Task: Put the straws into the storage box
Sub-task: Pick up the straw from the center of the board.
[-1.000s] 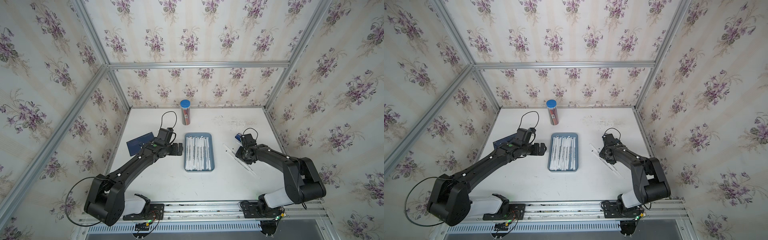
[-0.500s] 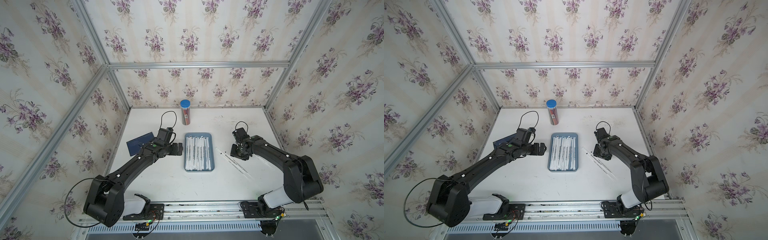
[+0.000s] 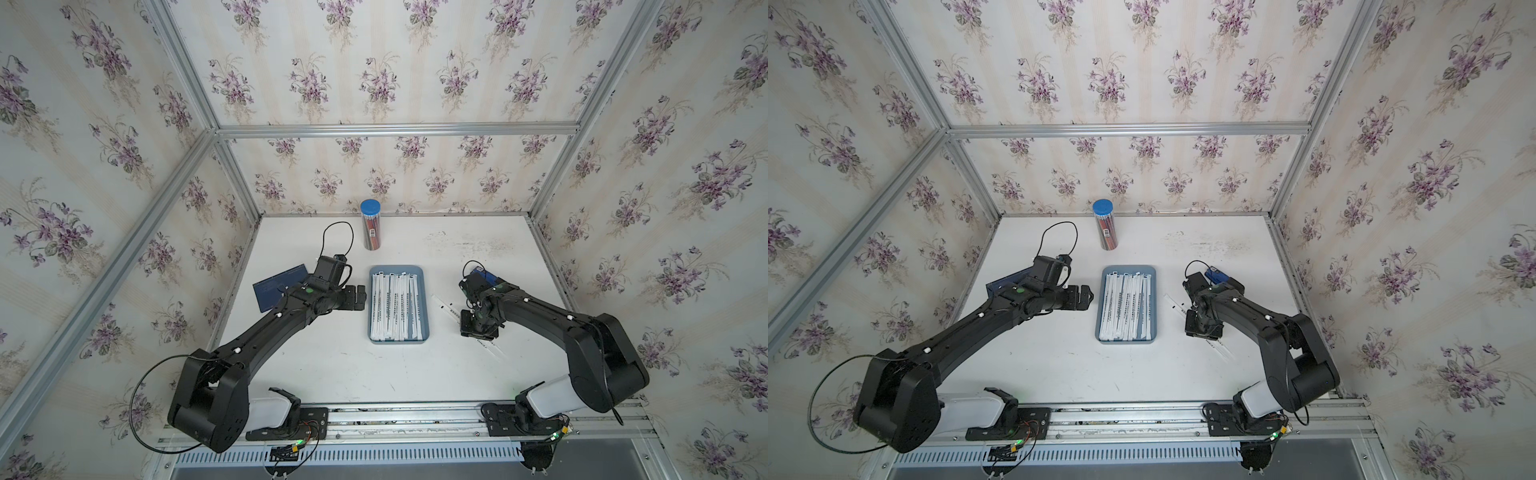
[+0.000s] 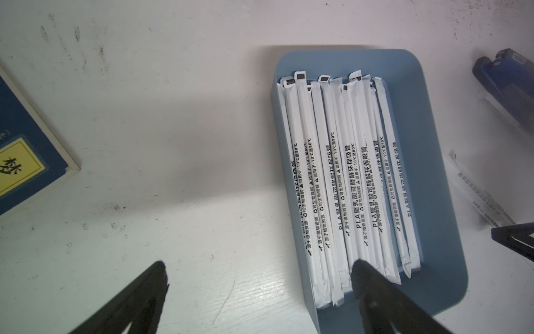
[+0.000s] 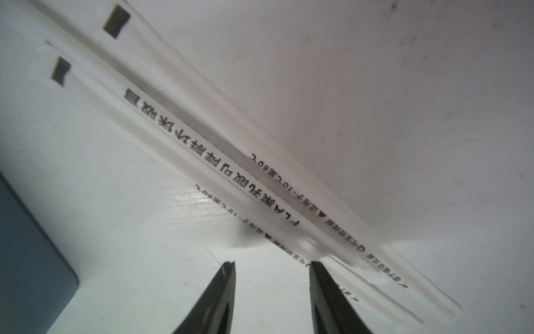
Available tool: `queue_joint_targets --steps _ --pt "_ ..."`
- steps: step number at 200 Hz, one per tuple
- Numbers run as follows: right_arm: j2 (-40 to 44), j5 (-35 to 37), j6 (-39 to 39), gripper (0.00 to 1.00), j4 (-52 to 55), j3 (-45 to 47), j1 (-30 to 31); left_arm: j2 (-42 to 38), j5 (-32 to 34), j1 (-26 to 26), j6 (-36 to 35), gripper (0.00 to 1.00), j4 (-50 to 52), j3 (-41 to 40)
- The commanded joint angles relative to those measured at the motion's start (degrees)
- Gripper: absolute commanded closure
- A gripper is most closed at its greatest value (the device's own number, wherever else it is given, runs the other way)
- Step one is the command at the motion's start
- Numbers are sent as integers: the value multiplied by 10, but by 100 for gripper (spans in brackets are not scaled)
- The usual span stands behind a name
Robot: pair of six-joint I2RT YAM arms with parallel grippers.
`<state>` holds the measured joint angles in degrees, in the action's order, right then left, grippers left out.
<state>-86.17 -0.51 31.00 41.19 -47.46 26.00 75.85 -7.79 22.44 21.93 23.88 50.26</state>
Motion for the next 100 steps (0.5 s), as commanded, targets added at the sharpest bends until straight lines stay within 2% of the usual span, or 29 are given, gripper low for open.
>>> queue_joint_targets --steps 1,77,100 --pt "-16 6 -11 54 -7 -15 5 -1 -3 1 5 0 -3 0" --pt "-66 22 -24 54 -27 -18 4 -3 4 1 -1 0 2 -2" --pt "-57 18 3 62 -21 -13 11 -5 5 1 0 0 -1 -6"
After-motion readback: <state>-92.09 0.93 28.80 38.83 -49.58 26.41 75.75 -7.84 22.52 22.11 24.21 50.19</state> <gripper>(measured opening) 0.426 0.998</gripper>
